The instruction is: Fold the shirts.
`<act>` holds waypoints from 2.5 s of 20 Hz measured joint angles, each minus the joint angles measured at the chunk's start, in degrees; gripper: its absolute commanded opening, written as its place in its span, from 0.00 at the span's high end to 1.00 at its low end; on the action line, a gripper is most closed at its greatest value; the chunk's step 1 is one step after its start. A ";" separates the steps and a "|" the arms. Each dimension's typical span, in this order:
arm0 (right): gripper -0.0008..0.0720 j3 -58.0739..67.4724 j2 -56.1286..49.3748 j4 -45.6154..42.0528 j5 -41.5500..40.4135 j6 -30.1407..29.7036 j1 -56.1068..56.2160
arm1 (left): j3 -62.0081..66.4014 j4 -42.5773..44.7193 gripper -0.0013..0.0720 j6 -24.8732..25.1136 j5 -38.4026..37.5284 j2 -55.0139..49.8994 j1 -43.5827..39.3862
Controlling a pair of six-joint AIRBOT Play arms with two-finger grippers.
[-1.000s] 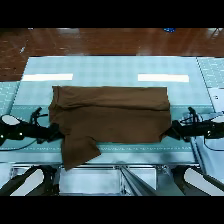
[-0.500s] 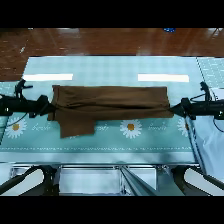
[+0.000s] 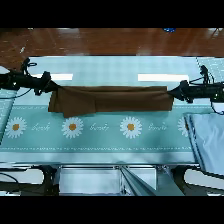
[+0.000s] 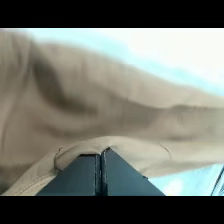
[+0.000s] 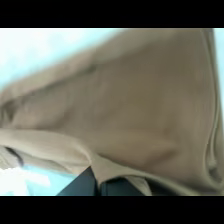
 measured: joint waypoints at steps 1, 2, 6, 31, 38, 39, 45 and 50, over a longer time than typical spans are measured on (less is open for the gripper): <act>0.95 1.31 -1.33 0.00 -0.07 0.31 0.20 | 2.45 -0.11 0.96 -0.42 -0.33 -2.19 -0.11; 0.95 2.43 -2.62 0.20 -0.42 0.50 0.31 | 4.50 -0.13 0.96 -0.68 -0.68 -3.98 -0.22; 0.95 4.59 -6.82 0.59 -1.75 0.87 0.52 | 10.78 -0.22 0.96 -1.03 -0.87 -10.23 -0.85; 0.41 -4.76 0.61 -9.73 -2.51 4.74 -7.65 | -26.95 8.68 0.29 5.07 13.05 36.83 -5.25; 0.42 0.28 -8.79 -8.02 -6.49 5.84 0.52 | -35.01 8.85 0.29 6.08 19.89 39.41 -14.21; 0.42 1.33 -10.21 -7.52 -6.60 6.43 1.60 | -35.26 8.81 0.29 6.10 20.46 39.43 -14.60; 0.95 7.15 -15.28 -6.25 -8.15 6.19 8.98 | -35.82 8.81 0.29 6.27 21.18 39.21 -15.39; 0.95 11.23 -13.07 -5.42 -5.44 4.44 11.08 | -35.87 8.83 0.96 6.34 21.44 39.04 -15.50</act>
